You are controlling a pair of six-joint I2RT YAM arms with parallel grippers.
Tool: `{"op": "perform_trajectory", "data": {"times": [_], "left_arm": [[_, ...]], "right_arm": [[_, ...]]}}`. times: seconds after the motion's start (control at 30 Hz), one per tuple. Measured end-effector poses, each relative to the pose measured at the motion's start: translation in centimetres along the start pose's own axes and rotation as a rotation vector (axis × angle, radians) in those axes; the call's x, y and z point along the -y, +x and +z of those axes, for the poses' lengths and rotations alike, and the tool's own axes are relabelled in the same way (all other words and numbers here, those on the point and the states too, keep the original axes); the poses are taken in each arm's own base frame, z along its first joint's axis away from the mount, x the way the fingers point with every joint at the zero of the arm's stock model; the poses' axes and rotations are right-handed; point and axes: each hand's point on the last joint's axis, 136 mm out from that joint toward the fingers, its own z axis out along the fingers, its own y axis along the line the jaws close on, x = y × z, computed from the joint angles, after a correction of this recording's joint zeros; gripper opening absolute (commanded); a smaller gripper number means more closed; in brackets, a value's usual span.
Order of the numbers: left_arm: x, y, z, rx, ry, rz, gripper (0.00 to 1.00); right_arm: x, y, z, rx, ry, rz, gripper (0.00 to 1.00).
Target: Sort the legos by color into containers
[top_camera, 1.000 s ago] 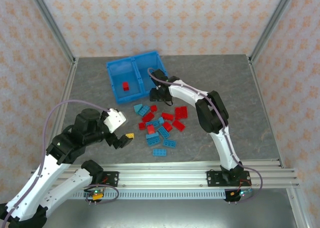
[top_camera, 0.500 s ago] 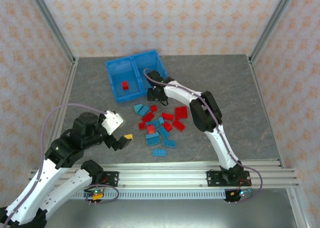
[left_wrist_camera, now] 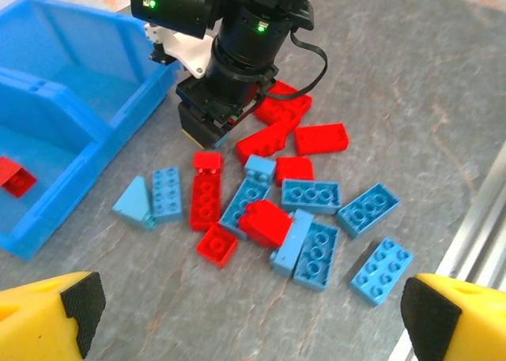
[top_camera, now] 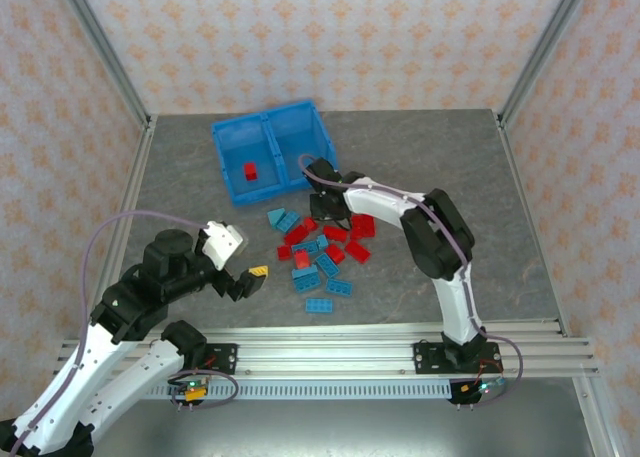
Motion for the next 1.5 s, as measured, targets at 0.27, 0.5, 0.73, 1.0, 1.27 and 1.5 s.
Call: {"op": "perform_trajectory", "data": {"times": [0.27, 0.5, 0.73, 1.0, 1.27, 1.5], "left_arm": [[0.9, -1.4, 0.3, 0.07, 0.062, -0.05, 1.0], [-3.2, -0.8, 0.1, 0.054, -0.176, -0.216, 1.0], [-6.5, 2.0, -0.7, 0.0, -0.399, -0.436, 1.0], [-7.1, 4.5, 0.3, -0.046, -0.454, -0.61, 1.0], [-7.4, 8.2, 3.0, -0.145, -0.511, -0.781, 1.0], [-7.6, 9.2, 7.2, -0.207, -0.523, -0.922, 1.0]], "right_arm": [[-2.7, -6.7, -9.4, 0.276, -0.144, 0.028, 0.36], [-7.0, -15.6, -10.0, 0.461, -0.187, 0.029, 0.37], [-6.7, -17.5, -2.7, 0.433, -0.123, 0.059, 0.39], [-5.2, -17.6, 2.0, 0.353, -0.098, 0.104, 0.62], [-5.6, -17.5, -1.6, 0.326, -0.145, 0.096, 0.63], [-4.0, -12.0, -12.8, 0.307, -0.263, 0.039, 0.72]]}}
